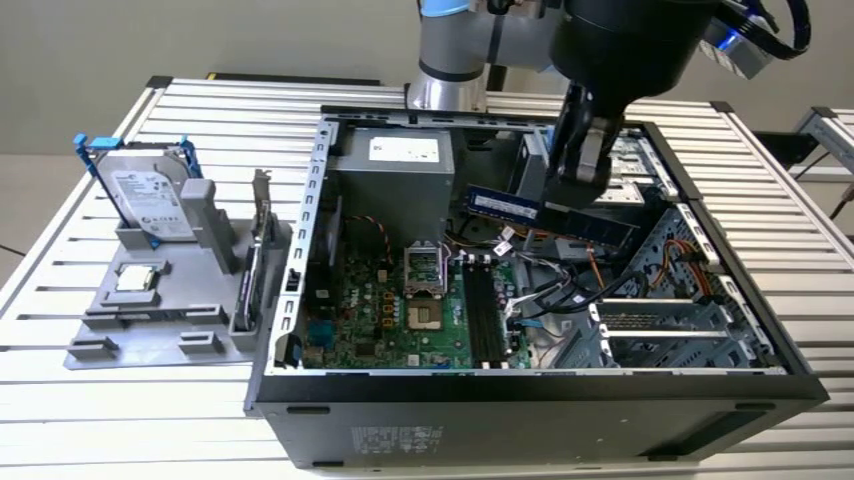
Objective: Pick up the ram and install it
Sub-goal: 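Insert the ram into the slot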
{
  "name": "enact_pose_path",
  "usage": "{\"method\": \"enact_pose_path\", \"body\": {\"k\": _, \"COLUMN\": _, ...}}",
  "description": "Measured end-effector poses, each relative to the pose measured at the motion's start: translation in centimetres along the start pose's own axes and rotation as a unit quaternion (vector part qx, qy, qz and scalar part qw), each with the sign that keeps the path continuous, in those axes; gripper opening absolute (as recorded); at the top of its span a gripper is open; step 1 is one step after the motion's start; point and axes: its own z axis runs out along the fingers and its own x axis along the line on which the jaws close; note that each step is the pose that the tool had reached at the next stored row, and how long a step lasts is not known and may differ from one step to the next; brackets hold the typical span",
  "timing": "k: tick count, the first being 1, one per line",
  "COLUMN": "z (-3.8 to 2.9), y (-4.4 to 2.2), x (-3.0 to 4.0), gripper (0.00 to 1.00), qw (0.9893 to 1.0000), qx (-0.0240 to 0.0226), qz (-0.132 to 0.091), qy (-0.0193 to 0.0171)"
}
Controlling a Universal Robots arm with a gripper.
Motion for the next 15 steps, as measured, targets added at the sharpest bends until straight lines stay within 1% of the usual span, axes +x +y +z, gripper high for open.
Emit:
{"method": "enact_pose_path", "body": {"k": 4, "z": 0.01, "y": 0.00, "x": 0.00, "gripper": 0.00, "qw": 0.9999, "qx": -0.0006, "qz": 0.015, "qy": 0.0002}}
{"method": "enact_pose_path", "body": {"k": 8, "z": 0.02, "y": 0.00, "x": 0.00, "gripper": 0.00, "qw": 0.9995, "qx": -0.0011, "qz": 0.031, "qy": 0.0004}}
{"method": "enact_pose_path", "body": {"k": 12, "z": 0.05, "y": 0.00, "x": 0.00, "gripper": 0.00, "qw": 0.9989, "qx": -0.0017, "qz": 0.047, "qy": 0.0007}}
{"method": "enact_pose_path", "body": {"k": 15, "z": 0.07, "y": 0.00, "x": 0.00, "gripper": 0.00, "qw": 0.9982, "qx": -0.0021, "qz": 0.059, "qy": 0.0010}}
